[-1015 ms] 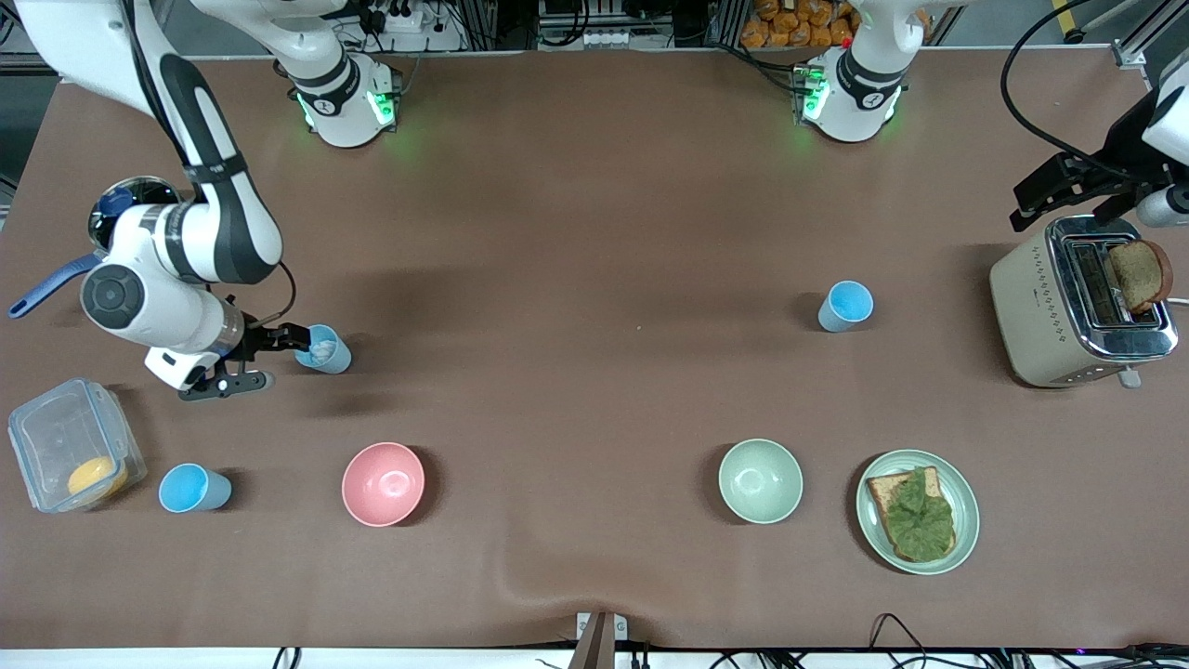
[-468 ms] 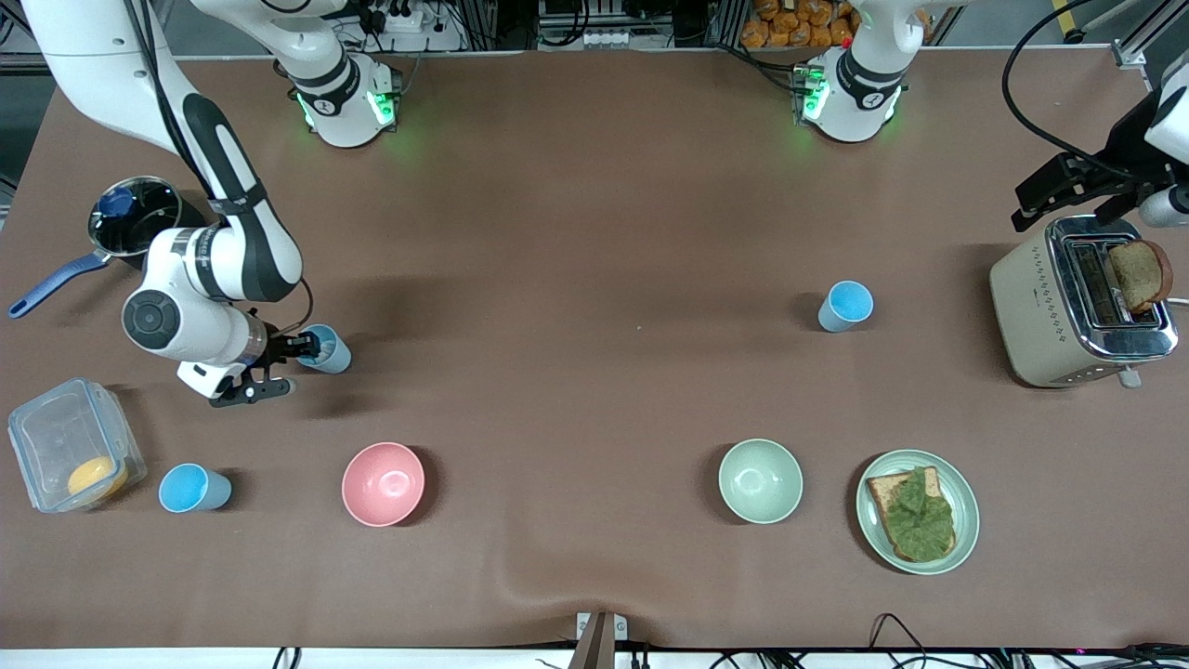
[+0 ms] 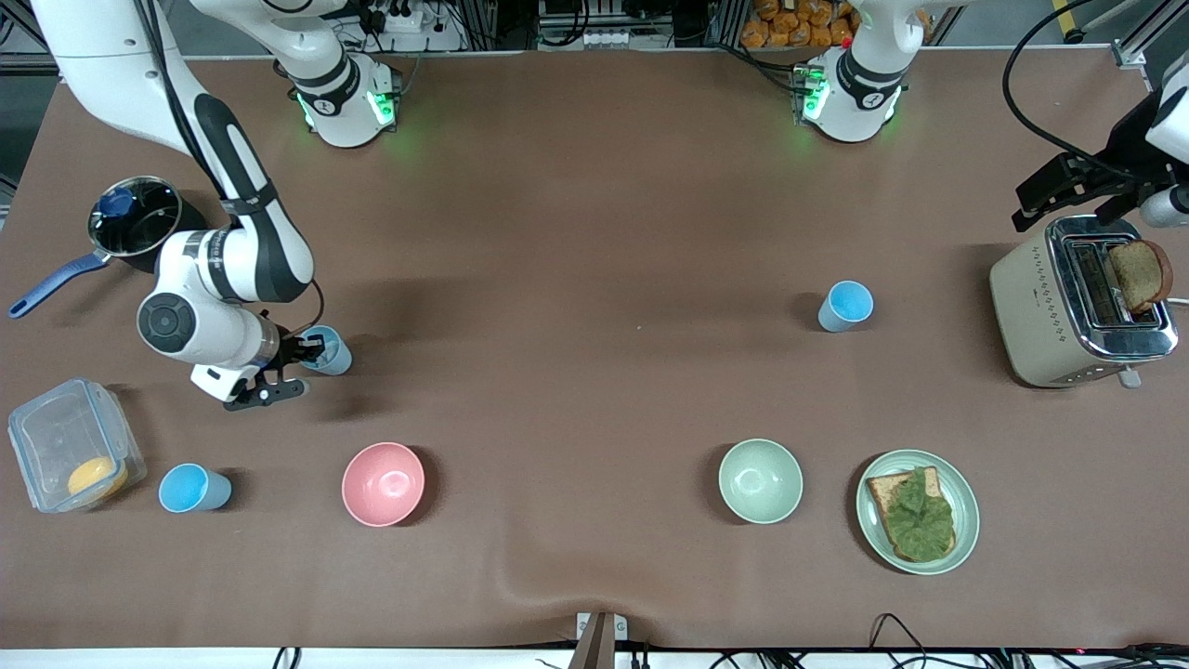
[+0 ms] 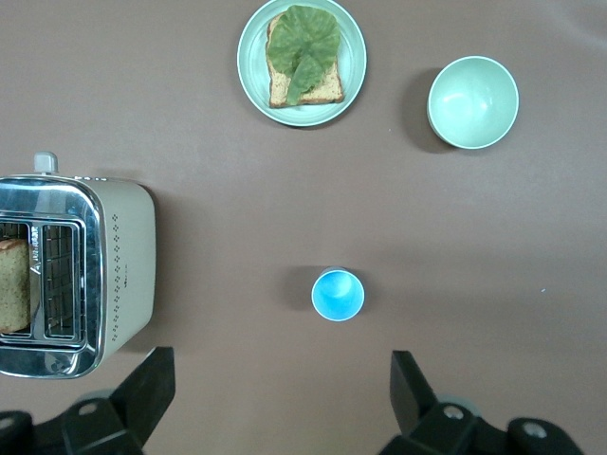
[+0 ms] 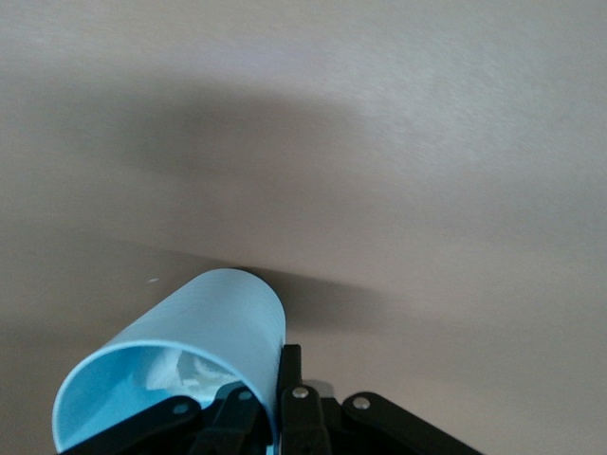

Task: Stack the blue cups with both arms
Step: 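Carry the tissue cup to the table middle and open the right gripper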

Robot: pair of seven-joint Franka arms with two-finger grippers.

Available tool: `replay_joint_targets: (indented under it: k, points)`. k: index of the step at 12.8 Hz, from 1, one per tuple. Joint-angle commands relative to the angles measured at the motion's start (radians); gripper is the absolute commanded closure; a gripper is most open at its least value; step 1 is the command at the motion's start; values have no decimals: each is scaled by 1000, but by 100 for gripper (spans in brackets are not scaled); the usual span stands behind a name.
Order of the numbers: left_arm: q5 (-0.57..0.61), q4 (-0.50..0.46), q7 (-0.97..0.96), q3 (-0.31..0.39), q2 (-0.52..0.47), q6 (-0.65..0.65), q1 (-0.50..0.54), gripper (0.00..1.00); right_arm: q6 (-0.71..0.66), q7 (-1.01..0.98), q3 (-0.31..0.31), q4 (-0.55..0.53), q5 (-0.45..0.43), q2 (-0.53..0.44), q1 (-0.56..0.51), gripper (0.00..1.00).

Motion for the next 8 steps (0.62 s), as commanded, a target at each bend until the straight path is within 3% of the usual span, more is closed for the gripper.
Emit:
replay_joint_targets:
  k: [1, 4, 8]
  points:
    - [3, 18, -10, -6, 3, -18, 9, 0, -130, 34, -3, 100, 45, 9, 60, 100]
    - [3, 18, -10, -6, 3, -18, 9, 0, -204, 154, -3, 167, 140, 5, 149, 100]
    - [3, 18, -8, -4, 2, -18, 9, 0, -201, 492, -1, 251, 154, 12, 359, 100]
